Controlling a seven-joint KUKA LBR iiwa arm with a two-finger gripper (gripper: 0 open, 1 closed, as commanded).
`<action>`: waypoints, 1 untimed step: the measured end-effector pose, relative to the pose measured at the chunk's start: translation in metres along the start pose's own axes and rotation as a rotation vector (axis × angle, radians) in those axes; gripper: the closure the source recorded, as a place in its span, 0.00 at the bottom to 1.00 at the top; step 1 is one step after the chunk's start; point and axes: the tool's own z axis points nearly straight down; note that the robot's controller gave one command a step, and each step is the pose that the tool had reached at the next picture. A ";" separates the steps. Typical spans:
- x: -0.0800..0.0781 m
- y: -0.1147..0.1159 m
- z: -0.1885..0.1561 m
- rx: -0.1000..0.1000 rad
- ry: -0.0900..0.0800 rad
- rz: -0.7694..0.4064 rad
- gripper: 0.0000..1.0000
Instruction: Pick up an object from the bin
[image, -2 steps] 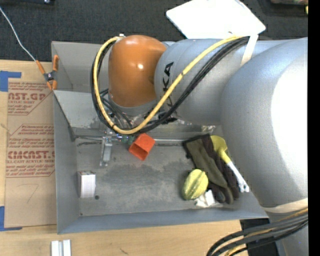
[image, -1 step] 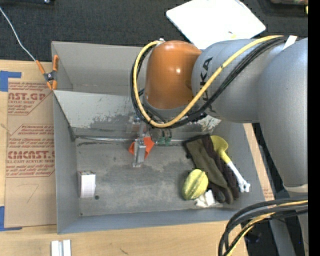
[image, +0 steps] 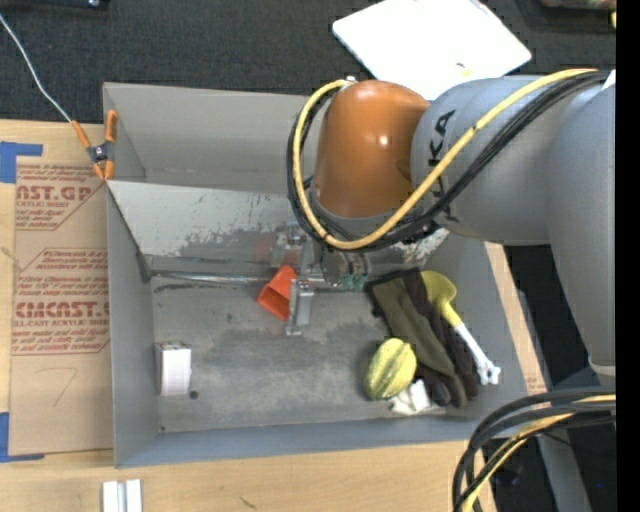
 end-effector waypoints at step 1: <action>0.018 -0.042 0.062 0.001 -0.005 -0.008 0.00</action>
Offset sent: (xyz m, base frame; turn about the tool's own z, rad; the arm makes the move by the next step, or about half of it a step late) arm -0.0017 -0.0384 -0.0752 -0.0100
